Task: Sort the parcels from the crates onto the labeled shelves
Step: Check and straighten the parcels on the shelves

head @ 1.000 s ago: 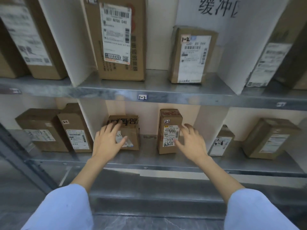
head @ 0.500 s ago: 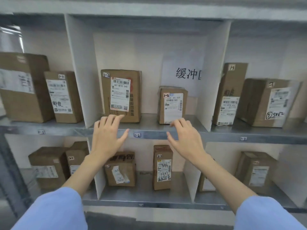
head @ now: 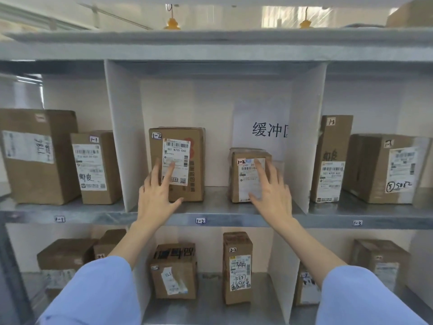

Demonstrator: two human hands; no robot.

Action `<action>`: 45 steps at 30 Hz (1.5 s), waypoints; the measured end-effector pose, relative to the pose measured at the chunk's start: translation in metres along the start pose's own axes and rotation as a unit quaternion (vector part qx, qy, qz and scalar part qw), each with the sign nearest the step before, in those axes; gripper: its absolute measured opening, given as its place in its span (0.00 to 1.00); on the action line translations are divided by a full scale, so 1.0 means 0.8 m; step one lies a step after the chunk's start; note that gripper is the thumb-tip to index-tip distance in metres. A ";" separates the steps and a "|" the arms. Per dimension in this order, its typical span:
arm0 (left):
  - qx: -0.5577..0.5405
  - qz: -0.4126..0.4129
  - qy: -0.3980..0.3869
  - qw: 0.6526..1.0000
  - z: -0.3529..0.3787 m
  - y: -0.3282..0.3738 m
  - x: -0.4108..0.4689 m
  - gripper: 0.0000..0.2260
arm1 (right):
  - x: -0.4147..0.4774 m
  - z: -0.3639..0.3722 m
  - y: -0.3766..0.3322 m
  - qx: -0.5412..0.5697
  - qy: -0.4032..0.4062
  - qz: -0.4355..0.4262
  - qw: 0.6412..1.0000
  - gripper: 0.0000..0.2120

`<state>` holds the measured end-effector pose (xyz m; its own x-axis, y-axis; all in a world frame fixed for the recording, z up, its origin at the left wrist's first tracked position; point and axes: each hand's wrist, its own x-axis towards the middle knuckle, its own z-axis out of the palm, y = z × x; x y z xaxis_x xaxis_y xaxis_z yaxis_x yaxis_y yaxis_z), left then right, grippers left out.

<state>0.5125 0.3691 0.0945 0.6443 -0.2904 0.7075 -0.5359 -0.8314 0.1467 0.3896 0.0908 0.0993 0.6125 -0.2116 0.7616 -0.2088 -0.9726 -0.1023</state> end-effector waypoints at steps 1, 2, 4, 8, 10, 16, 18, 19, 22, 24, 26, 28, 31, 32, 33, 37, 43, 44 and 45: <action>0.001 -0.005 -0.001 1.000 0.003 -0.002 0.002 0.49 | 0.001 0.004 0.001 0.000 -0.004 0.002 1.000 0.49; 0.000 -0.011 -0.001 1.000 0.005 -0.004 0.003 0.49 | 0.002 0.007 0.002 0.001 -0.007 0.004 1.000 0.50; -0.003 -0.019 0.001 1.000 0.009 -0.007 0.005 0.49 | 0.003 0.013 0.003 0.003 -0.008 0.008 1.000 0.51; -0.019 -0.031 0.013 0.999 0.014 -0.008 0.007 0.47 | 0.008 0.023 0.007 0.000 0.004 0.009 1.000 0.51; -0.035 -0.041 0.025 0.998 0.016 -0.005 0.008 0.47 | 0.010 0.026 0.007 0.010 0.009 0.013 1.000 0.51; -0.028 -0.052 0.040 0.997 0.021 0.001 0.008 0.47 | 0.013 0.029 0.001 0.036 0.009 0.017 0.999 0.48; -0.022 -0.050 0.043 0.998 0.023 0.002 0.007 0.47 | 0.013 0.029 -0.001 0.043 0.013 0.015 0.999 0.48; -0.019 -0.050 0.043 0.998 0.023 0.002 0.007 0.47 | 0.013 0.030 -0.002 0.045 0.011 0.015 0.999 0.48; -0.014 -0.050 0.040 0.998 0.024 0.004 0.005 0.47 | 0.013 0.028 -0.003 0.040 0.001 0.015 0.999 0.47; -0.007 -0.049 0.035 0.998 0.022 0.003 0.002 0.47 | 0.013 0.024 -0.003 0.022 0.003 0.014 1.000 0.45; -0.001 -0.044 0.037 0.998 0.016 0.002 -0.003 0.45 | 0.012 0.019 -0.003 0.008 0.016 0.006 1.000 0.44; 0.004 -0.037 0.041 0.998 0.007 0.001 -0.009 0.43 | 0.011 0.012 -0.005 -0.001 0.043 -0.017 0.999 0.41; 0.020 -0.022 0.054 0.998 -0.012 0.002 -0.021 0.39 | 0.007 0.003 -0.017 0.010 0.048 -0.038 0.998 0.38; 0.028 -0.017 0.060 0.998 -0.020 0.001 -0.027 0.38 | 0.005 0.000 -0.024 0.021 0.044 -0.045 0.998 0.37; 0.037 -0.013 0.066 0.997 -0.029 0.000 -0.032 0.37 | 0.003 -0.003 -0.032 0.032 0.038 -0.052 0.997 0.37; 0.075 -0.018 0.085 0.993 -0.076 -0.013 -0.057 0.36 | -0.010 -0.013 -0.078 0.083 0.009 -0.096 0.992 0.36; 0.139 -0.055 0.095 0.984 -0.139 -0.075 -0.096 0.35 | -0.026 -0.019 -0.182 0.162 0.002 -0.155 0.974 0.35; 0.146 -0.062 0.098 0.982 -0.148 -0.088 -0.100 0.34 | -0.027 -0.019 -0.201 0.177 0.001 -0.163 0.971 0.35; 0.154 -0.067 0.100 0.981 -0.155 -0.102 -0.104 0.34 | -0.028 -0.019 -0.219 0.189 0.002 -0.169 0.967 0.35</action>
<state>0.4349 0.5197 0.1095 0.5615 -0.0954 0.8220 -0.2427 -0.9686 0.0533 0.4008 0.2676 0.1096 0.5936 0.1242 0.7951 0.2977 -0.9518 -0.0736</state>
